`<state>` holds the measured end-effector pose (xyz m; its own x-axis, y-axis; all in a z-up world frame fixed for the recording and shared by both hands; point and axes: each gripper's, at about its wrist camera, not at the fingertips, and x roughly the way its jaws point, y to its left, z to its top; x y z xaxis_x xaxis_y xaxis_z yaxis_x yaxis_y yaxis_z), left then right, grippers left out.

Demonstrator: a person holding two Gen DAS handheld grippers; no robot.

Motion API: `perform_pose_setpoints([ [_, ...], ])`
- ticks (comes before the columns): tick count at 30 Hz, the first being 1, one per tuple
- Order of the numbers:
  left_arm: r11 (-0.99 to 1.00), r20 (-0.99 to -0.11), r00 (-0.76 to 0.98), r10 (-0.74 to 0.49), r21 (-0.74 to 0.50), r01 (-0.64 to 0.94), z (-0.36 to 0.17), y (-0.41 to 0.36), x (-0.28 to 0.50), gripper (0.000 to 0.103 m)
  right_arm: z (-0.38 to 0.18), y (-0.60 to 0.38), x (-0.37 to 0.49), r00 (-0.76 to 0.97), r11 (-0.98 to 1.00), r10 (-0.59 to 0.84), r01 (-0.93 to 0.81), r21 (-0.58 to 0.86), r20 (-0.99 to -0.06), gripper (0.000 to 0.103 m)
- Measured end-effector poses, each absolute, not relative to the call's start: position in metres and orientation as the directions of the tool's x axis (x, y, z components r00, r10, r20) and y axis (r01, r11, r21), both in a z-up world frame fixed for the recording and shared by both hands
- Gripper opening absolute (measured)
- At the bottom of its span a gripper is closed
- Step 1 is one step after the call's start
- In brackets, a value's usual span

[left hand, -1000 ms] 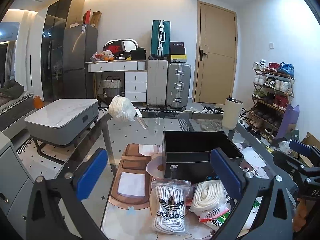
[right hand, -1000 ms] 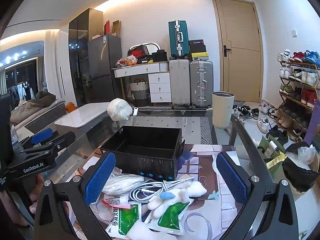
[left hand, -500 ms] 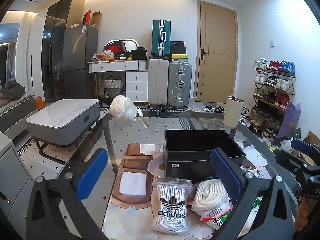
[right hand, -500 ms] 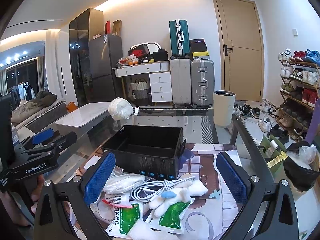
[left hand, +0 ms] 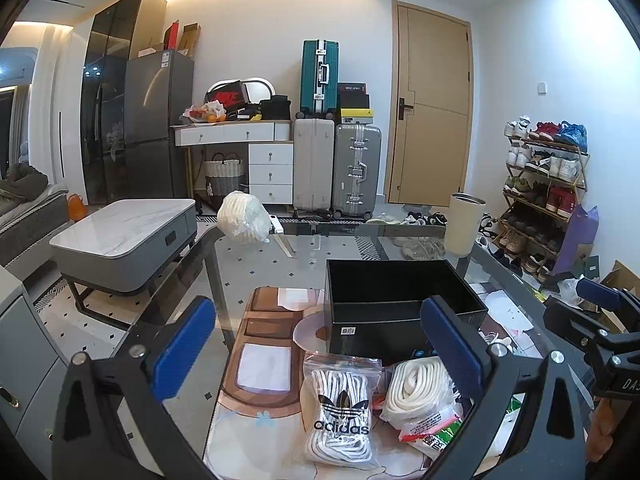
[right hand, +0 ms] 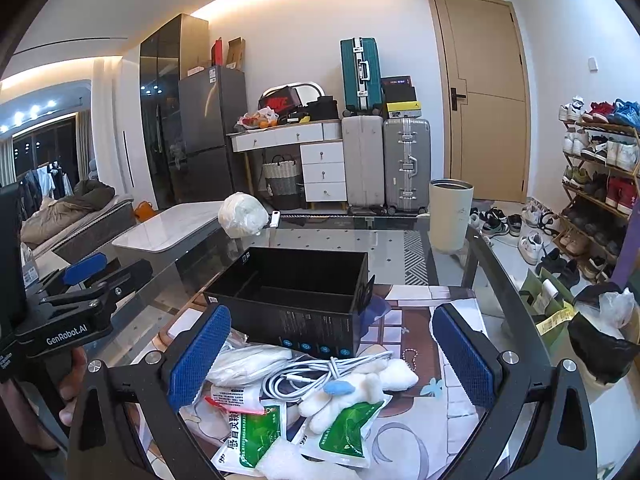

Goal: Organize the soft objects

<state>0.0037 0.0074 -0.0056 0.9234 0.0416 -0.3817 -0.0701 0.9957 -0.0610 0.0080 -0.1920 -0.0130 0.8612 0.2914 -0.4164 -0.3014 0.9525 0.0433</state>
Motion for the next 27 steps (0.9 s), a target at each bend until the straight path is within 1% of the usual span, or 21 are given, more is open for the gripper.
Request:
perform_pose_setpoints([
  [16,0.997,-0.4,0.917,0.01,-0.062,-0.039,0.002,0.008,0.005,0.103,-0.01,-0.192,0.009,0.864,0.952,0.297,-0.303,0.052,-0.406,0.103],
  [20,0.996,-0.434,0.9,-0.046,-0.086,0.01,0.011,0.009,0.009,0.103,0.003,-0.189,0.016,0.829,0.933,0.348,-0.35,0.08,-0.438,0.103],
  [24,0.998,-0.473,0.881,-0.023,-0.061,-0.007,0.018,0.01,0.016,0.103,0.017,-0.185,0.023,0.797,0.93,0.335,-0.365,0.041,-0.503,0.103],
  [25,0.998,-0.484,0.875,-0.025,-0.06,-0.005,0.018,0.01,0.018,0.103,0.018,-0.183,0.026,0.781,0.93,0.324,-0.367,0.027,-0.534,0.103],
  [27,0.998,-0.552,0.833,-0.045,-0.055,0.017,0.013,0.01,0.027,0.103,0.015,-0.18,0.031,0.743,0.924,0.305,-0.383,-0.005,-0.596,0.103],
])
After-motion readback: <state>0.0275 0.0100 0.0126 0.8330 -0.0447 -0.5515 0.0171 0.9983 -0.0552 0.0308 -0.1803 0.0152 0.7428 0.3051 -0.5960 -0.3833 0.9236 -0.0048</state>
